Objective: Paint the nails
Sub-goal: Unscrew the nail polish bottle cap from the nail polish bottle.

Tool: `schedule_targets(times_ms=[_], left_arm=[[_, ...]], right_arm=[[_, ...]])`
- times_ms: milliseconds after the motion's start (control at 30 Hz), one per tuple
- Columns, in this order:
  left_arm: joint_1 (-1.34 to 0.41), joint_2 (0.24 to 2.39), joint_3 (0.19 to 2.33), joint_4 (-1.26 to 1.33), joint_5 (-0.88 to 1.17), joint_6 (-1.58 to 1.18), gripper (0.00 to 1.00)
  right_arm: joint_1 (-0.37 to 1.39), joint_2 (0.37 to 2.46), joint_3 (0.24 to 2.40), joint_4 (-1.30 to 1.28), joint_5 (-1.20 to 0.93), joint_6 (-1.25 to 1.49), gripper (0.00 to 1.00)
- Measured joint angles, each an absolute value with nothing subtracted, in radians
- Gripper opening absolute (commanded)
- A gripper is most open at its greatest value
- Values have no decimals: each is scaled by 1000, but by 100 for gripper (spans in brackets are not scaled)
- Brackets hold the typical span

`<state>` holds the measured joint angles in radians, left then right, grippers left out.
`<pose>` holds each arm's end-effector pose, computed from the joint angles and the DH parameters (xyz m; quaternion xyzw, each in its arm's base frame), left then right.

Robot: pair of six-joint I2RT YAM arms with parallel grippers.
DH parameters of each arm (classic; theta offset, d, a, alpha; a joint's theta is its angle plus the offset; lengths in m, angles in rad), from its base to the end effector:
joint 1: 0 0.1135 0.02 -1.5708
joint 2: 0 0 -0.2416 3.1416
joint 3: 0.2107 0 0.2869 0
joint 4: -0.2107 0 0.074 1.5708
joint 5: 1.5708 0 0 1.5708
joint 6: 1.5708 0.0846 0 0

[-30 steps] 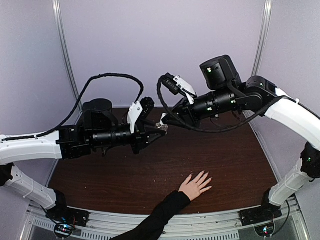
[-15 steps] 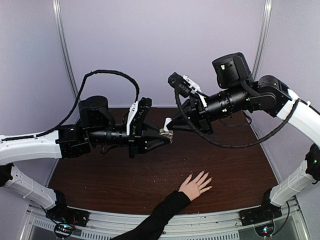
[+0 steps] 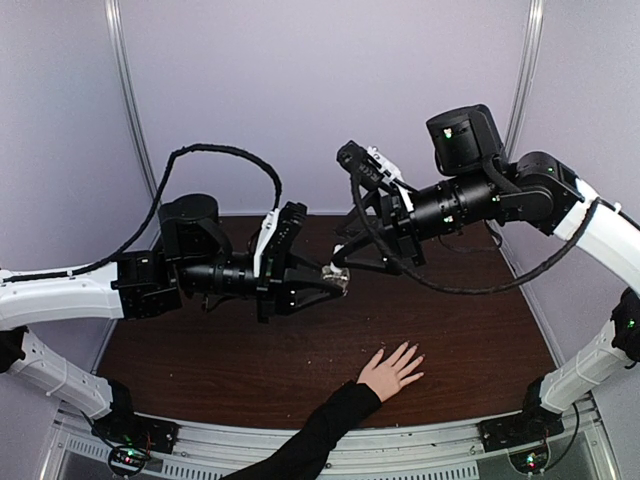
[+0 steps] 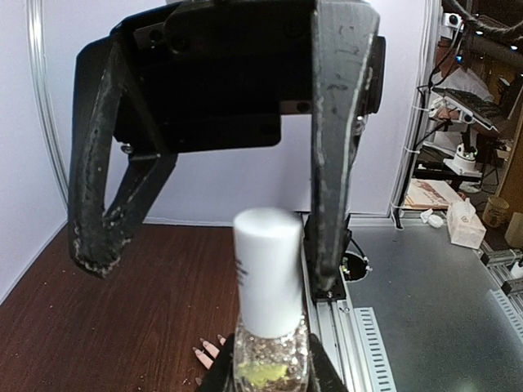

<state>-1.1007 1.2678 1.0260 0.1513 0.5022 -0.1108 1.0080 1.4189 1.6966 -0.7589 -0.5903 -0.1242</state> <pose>0.1368 -0.3592 0.3218 0.4872 0.5498 -0.5228 0.4326 0.1548 0.3336 0.4202 -0.5661 0.6098 0.4369 0.3418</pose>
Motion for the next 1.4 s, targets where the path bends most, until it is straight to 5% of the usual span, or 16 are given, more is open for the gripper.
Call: schedule_targets(times_ms=[667,1200,1400], left_arm=[[-1101,1307,1043,88,-13,-100,0],[-1102,1341,1043,104,-115,-106,0],[-1102,1343,1043,107,-136,-107,0]], right_arm=[[1008,1483,1710,-752,-222,208,52],[1008,1522,1702,-689,-143,324,37],[1008,1533,1694,-667,-144,350,22]])
